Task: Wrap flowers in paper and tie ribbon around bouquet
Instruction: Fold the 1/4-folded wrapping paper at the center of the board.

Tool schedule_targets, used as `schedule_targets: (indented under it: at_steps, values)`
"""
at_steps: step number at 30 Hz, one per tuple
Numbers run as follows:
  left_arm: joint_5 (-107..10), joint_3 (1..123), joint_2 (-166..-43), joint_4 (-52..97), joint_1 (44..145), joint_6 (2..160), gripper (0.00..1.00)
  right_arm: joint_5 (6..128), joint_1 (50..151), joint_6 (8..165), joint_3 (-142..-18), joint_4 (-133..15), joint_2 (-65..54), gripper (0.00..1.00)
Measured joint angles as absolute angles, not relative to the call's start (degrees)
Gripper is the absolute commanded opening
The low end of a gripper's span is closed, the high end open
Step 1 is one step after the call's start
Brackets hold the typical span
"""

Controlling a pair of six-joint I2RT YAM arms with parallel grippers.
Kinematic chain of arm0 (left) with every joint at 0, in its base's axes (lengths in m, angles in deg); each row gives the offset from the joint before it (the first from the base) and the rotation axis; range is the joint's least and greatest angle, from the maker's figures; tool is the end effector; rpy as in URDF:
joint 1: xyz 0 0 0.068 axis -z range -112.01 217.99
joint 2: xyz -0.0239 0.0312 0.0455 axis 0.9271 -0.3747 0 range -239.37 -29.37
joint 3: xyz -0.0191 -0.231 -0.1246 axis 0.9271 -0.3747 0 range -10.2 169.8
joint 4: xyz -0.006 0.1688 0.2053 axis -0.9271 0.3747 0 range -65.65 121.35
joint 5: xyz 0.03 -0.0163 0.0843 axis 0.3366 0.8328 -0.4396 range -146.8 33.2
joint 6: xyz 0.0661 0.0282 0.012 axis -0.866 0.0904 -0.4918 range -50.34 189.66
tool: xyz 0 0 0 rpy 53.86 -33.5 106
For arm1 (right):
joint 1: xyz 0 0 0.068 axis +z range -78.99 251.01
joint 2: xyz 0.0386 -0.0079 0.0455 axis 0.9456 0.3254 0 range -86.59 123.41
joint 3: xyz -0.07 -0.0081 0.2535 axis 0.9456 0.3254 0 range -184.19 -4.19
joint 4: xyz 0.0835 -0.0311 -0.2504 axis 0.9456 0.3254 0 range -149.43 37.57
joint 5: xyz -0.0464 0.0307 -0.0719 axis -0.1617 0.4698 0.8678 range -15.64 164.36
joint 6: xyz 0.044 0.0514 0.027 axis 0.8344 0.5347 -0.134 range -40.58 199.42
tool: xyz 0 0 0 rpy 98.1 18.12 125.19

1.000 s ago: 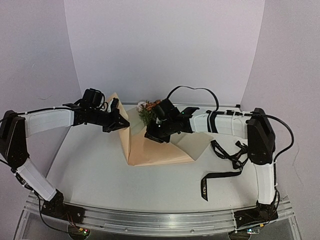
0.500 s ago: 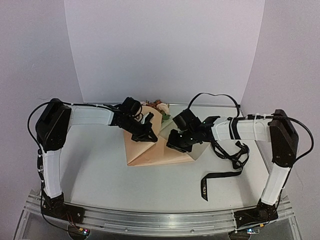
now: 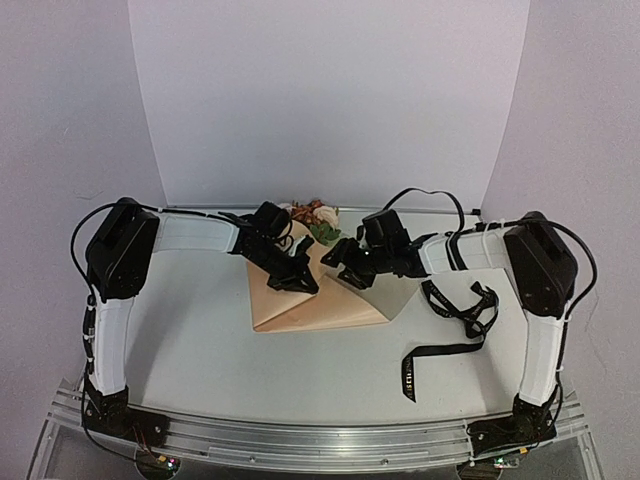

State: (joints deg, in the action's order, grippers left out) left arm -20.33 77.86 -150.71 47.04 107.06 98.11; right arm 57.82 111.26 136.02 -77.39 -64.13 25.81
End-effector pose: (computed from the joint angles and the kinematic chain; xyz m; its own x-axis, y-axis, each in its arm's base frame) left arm 0.3363 -0.3195 0.1419 -0.9302 0.2617 -0.2574 0.3662 0.6134 -0.6998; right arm 0.3376 0.3085 0.1622 -0.9045 0.2828 -0.3192 -0.0787 0.6248 0.7768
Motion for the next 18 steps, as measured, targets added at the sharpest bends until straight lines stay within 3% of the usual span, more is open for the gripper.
schedule_targets:
  at_steps: [6,9,14,18]
  values:
    - [-20.26,77.92,-150.71,48.19,107.06,97.38,0.00,51.96,110.52,139.65,-83.20,-68.87,35.16,0.63]
    - [-20.13,77.98,-150.71,48.73,107.06,96.71,0.00,50.30,110.48,141.48,-83.39,-70.18,36.99,0.55]
    - [-19.53,79.05,-150.76,49.89,107.06,96.21,0.00,48.48,110.24,144.45,-84.81,-72.22,38.66,0.33]
    - [-19.39,79.71,-150.78,50.15,107.06,95.81,0.01,47.66,110.14,146.26,-85.34,-74.40,38.99,0.08]
